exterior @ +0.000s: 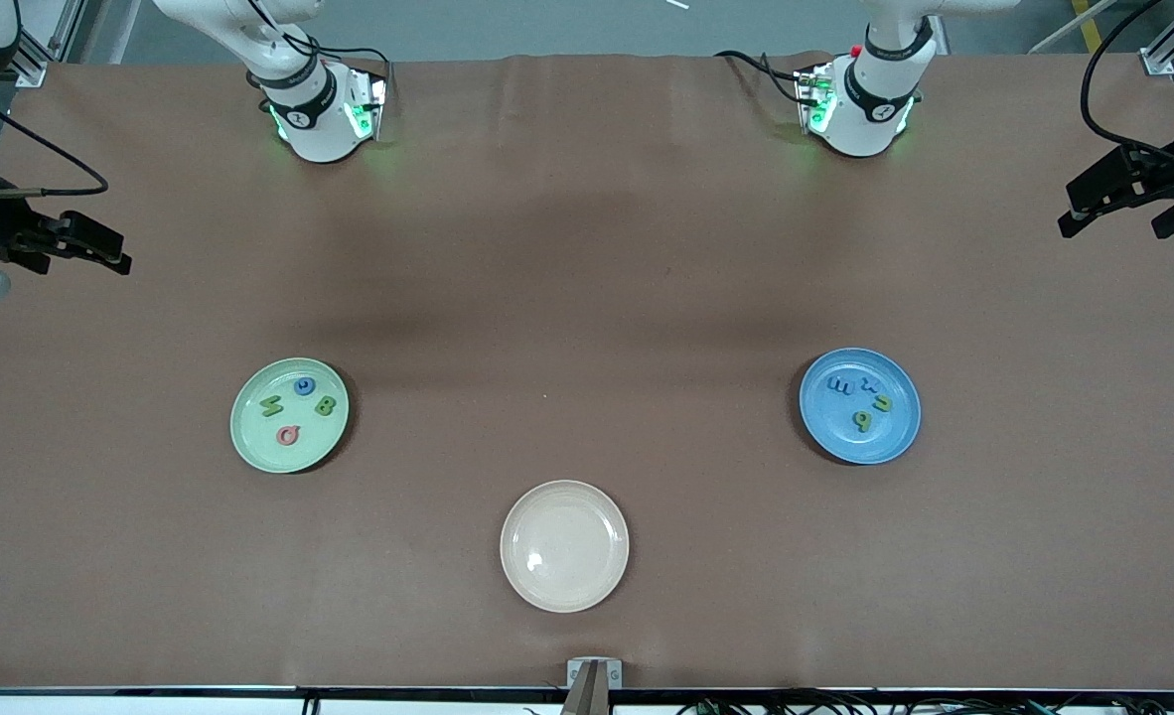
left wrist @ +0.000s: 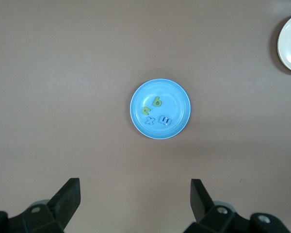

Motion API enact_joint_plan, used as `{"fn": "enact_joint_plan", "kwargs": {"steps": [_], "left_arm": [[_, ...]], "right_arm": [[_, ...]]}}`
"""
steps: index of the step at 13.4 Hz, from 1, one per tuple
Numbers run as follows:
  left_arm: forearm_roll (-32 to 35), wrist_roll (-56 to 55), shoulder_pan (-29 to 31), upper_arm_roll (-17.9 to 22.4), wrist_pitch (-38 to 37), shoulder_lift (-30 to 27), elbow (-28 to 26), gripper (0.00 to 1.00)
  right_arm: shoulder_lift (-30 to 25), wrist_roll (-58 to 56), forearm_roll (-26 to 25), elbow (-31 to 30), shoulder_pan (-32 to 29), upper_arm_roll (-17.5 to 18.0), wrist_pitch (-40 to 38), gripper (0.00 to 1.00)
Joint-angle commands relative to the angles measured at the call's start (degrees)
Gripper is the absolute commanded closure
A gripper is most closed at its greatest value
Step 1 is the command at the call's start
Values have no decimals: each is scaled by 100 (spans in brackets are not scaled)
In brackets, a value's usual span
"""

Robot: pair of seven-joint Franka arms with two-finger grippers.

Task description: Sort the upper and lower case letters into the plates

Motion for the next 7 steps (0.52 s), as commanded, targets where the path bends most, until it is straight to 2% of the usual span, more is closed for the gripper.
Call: {"fn": "enact_joint_plan", "kwargs": {"steps": [1,7], "left_arm": [[65,-44,40,-10,-127,103,110,0],[152,-36,48,-1,-5,349,232,0]], "right_arm": [[-301,-34,-44,-237,3,16,112,0],[-311,-60,26,-107,12,24,156,0]]}}
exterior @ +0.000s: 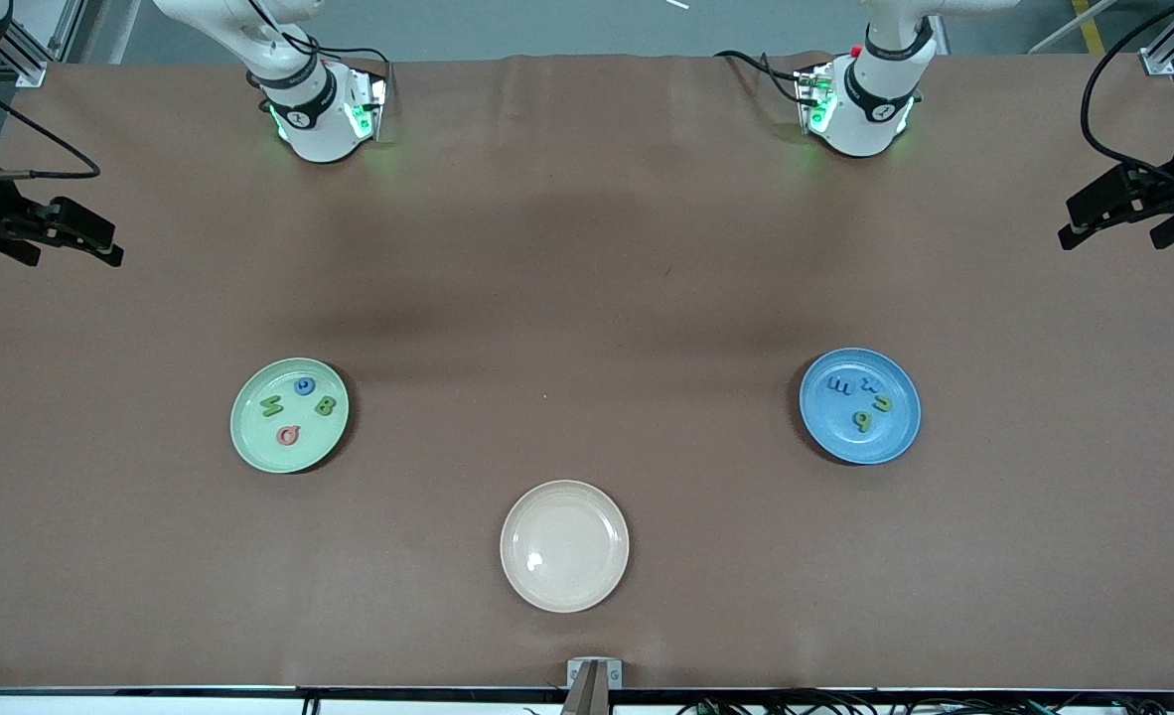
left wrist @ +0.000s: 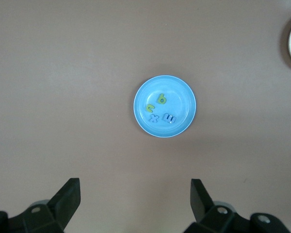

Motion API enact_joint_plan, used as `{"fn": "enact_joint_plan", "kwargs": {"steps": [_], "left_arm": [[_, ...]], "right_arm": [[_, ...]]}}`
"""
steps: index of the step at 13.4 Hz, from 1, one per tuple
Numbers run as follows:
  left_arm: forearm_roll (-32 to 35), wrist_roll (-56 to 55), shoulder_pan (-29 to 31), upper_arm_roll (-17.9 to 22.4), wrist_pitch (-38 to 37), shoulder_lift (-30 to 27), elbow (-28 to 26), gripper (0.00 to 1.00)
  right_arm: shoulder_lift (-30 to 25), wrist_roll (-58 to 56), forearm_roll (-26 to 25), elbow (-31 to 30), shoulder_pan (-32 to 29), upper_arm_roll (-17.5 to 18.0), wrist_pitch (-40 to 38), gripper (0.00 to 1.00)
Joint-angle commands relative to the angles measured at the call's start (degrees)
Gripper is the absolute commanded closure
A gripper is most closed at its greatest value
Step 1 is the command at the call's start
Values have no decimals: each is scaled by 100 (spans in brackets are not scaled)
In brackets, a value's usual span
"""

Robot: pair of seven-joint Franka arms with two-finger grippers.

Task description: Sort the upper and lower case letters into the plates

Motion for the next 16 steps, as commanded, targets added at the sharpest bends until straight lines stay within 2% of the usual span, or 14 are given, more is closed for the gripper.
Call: {"fn": "enact_joint_plan", "kwargs": {"steps": [1,16], "left_arm": [[118,-36,6,-12,-11,207,273,0],[4,-88,-3,-21,-2,234,274,0]], "right_arm": [[-136,-57,42,31,12,21,80,0],[57,13,51,279,-15,3,9,0]]}}
